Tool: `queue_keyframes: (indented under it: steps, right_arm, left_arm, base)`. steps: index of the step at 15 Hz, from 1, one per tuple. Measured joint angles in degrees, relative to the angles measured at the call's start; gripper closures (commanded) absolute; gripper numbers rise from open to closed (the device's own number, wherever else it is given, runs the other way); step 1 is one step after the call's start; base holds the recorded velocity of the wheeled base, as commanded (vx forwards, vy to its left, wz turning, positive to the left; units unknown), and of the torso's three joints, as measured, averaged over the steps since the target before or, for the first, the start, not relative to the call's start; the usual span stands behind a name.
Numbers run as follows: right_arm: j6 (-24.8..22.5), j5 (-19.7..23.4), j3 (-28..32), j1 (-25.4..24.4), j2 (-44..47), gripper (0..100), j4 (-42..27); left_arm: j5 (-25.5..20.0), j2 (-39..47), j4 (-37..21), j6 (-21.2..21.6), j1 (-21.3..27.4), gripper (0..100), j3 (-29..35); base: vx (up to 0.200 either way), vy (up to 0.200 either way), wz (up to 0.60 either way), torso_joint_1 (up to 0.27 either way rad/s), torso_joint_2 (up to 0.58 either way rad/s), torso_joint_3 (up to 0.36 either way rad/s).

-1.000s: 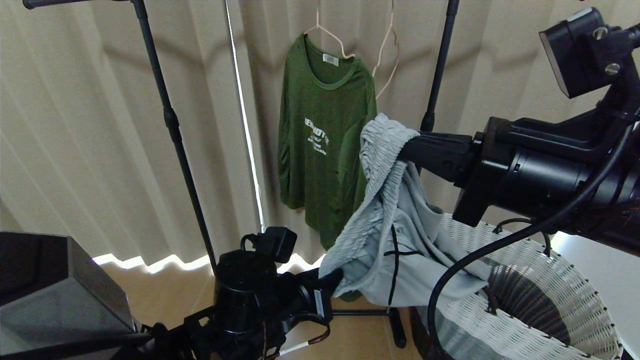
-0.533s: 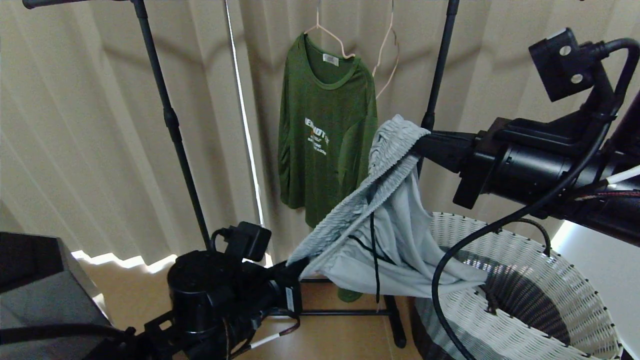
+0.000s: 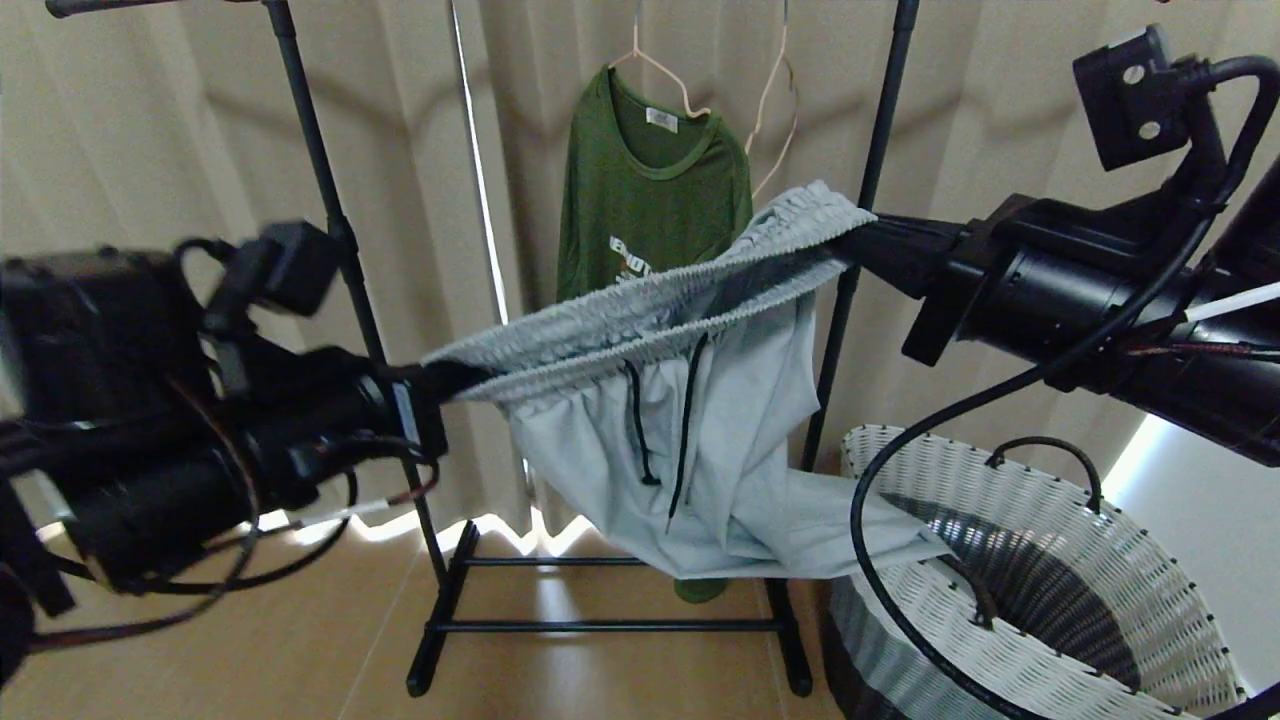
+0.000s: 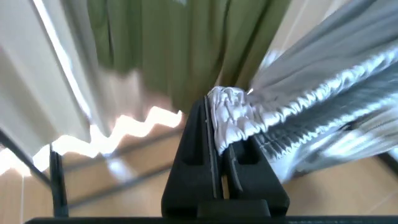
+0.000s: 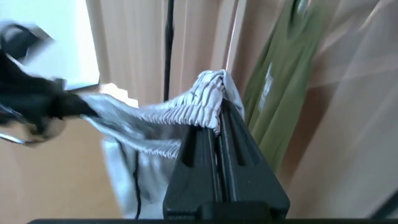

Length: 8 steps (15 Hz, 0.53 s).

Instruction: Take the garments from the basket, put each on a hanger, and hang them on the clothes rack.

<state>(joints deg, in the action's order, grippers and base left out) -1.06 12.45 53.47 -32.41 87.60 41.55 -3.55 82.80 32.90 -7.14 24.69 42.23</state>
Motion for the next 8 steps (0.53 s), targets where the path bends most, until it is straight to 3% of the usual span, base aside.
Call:
queue_keyframes:
  steps: [5,8]
  right_arm:
    - [-0.1,0.1,6.6,2.5,0.0,100,0.0]
    - [-0.2,0.0,9.6,6.8,-0.9,100,-5.5]
  left_arm:
    - [-5.2,-8.7,-14.4,2.6,-2.6,100,22.6]
    - [-5.1,-9.2,-20.1,5.7,1.9,100,26.8]
  base:
    - [0.000,0.000,0.00,0.000,0.00,0.000]
    - [0.000,0.000,0.00,0.000,0.00,0.000]
